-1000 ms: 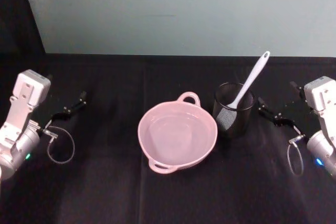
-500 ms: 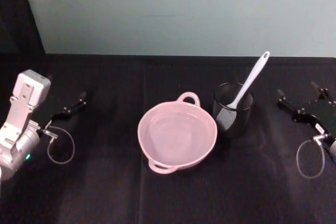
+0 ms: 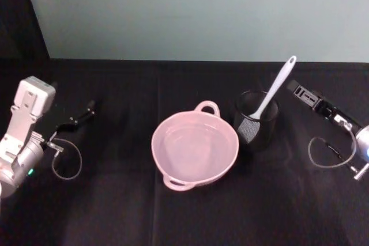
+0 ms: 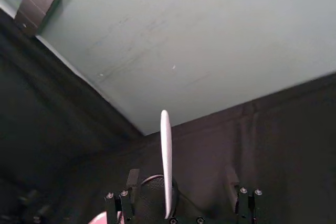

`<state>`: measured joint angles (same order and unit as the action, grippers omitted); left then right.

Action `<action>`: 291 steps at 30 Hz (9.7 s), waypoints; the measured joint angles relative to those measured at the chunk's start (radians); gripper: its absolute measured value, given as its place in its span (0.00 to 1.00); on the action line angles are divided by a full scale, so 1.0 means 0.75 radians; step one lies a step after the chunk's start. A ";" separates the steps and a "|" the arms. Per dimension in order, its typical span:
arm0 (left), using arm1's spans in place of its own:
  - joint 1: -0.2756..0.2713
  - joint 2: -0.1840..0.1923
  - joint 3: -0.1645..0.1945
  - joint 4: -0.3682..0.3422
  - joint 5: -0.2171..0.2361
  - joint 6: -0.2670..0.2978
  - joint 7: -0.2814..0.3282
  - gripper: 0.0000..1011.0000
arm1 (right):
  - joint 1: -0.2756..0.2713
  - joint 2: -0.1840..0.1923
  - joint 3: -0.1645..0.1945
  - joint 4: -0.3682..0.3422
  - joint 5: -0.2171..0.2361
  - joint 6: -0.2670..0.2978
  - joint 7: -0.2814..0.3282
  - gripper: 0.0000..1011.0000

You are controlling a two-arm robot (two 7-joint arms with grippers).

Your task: Use the one hand to pick up the spoon and stir the clear water in the bowl.

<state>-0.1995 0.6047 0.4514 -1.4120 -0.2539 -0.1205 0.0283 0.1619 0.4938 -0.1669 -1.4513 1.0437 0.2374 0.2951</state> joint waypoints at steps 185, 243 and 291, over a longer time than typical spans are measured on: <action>0.000 0.000 0.000 0.000 0.000 0.000 0.000 1.00 | 0.420 -0.196 -0.423 0.214 -0.602 -0.378 0.312 0.11; 0.000 0.000 0.000 0.000 0.000 0.000 0.000 1.00 | 0.333 -0.127 -0.359 0.051 -0.643 -0.288 0.255 0.11; 0.000 0.000 0.000 0.000 0.000 0.000 0.000 1.00 | 0.385 -0.211 -0.405 0.170 -0.610 -0.316 0.308 0.11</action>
<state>-0.1995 0.6047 0.4514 -1.4120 -0.2539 -0.1205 0.0283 0.4504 0.3353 -0.4706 -1.3242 0.5865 0.0007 0.5260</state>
